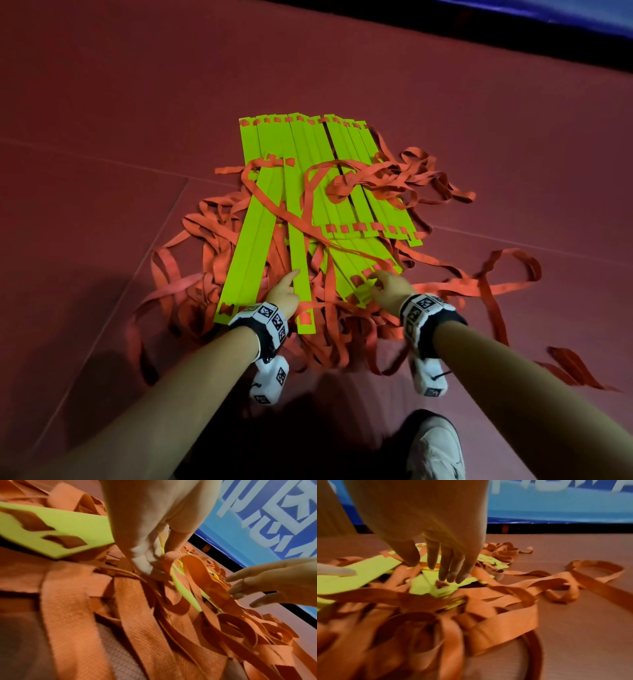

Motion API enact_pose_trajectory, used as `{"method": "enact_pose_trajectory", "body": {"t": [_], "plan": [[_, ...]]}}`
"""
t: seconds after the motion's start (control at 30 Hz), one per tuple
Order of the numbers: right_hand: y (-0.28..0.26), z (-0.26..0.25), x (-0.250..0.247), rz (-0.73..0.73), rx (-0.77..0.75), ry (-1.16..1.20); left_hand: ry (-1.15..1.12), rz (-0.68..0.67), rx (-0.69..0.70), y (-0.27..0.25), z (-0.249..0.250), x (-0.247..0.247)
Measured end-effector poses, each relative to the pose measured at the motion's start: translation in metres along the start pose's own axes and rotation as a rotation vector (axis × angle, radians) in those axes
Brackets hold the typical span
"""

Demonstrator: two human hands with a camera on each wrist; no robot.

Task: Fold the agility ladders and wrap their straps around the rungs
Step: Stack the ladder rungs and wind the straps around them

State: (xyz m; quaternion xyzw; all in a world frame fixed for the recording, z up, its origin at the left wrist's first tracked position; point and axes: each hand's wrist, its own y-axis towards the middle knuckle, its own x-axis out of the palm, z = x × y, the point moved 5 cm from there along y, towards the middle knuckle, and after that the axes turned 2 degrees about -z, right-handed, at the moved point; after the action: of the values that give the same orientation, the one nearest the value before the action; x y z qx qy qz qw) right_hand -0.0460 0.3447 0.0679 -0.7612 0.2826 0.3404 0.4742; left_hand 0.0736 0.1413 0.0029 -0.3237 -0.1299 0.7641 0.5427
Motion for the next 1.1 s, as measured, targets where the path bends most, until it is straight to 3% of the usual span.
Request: {"method": "enact_pose_trajectory", "body": {"t": [0.1,0.2,0.43,0.6,0.67,0.77,0.87,0.97,1.03,1.1], "plan": [[-0.011,-0.037,0.030,-0.114,-0.093,0.123,-0.050,0.036,-0.033,0.000,-0.015,-0.011],[-0.023,-0.063,0.056,-0.217,-0.170,0.064,-0.160,0.040,-0.063,-0.005,-0.020,-0.018],[-0.039,-0.070,0.079,-0.310,-0.239,-0.055,-0.154,-0.118,-0.210,-0.034,-0.024,-0.014],[-0.052,-0.063,0.093,-0.309,-0.244,-0.033,-0.018,-0.083,-0.118,-0.042,-0.026,-0.013],[-0.053,-0.061,0.090,-0.267,-0.267,0.002,0.108,0.000,-0.010,-0.041,-0.025,-0.019],[-0.045,-0.055,0.069,-0.085,-0.201,0.214,0.353,0.062,0.086,-0.040,-0.024,-0.026],[-0.039,-0.036,0.039,0.112,-0.068,0.505,0.547,0.011,0.101,-0.040,-0.023,-0.028],[-0.040,-0.010,0.013,0.295,0.065,0.649,0.668,-0.029,0.104,-0.040,-0.023,-0.025],[-0.040,0.003,0.007,0.329,0.124,0.689,0.675,-0.035,0.110,-0.039,-0.021,-0.019],[-0.043,0.009,0.007,0.272,0.172,0.643,0.657,-0.024,0.112,-0.039,-0.016,-0.014]]}}
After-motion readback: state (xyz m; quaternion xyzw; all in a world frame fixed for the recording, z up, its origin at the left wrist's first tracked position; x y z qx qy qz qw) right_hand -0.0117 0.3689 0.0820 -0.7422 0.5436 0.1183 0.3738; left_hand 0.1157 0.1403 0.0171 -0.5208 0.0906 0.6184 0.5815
